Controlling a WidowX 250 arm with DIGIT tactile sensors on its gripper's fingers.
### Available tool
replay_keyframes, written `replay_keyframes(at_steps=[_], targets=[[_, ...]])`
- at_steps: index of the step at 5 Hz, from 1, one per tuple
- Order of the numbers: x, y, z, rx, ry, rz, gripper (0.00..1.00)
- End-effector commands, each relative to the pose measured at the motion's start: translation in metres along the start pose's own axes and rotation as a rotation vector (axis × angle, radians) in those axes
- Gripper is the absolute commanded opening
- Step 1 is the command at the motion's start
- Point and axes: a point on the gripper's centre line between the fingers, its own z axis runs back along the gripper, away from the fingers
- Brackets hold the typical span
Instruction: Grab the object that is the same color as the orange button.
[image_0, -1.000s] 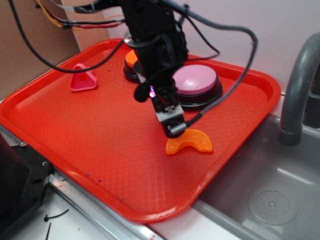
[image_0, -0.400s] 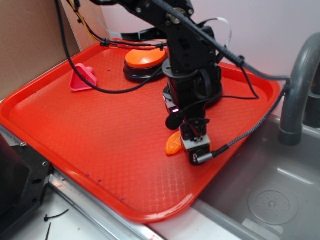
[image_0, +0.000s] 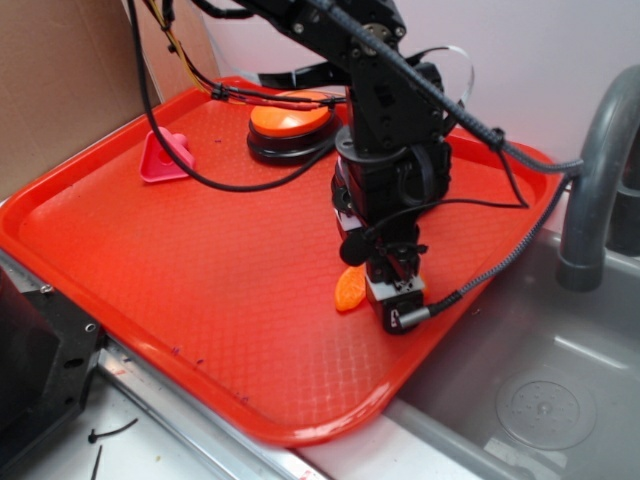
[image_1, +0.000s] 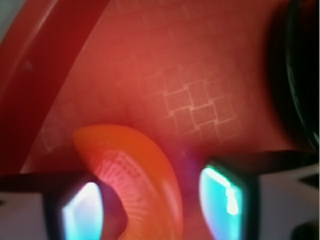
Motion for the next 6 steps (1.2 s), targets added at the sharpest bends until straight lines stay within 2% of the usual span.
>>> replay_keyframes(at_steps=[1,2,3,5,6], targets=[[-0.001,0.006,0.007,-0.025,-0.016,0.030,0.00],[-0.004,0.012,0.007,-0.002,-0.011,0.061,0.00],[-0.007,0.020,0.011,-0.014,0.002,0.100,0.00],[-0.020,0.028,0.066,0.006,-0.033,0.229,0.00],[-0.036,0.034,0.098,0.052,-0.020,0.317,0.00]])
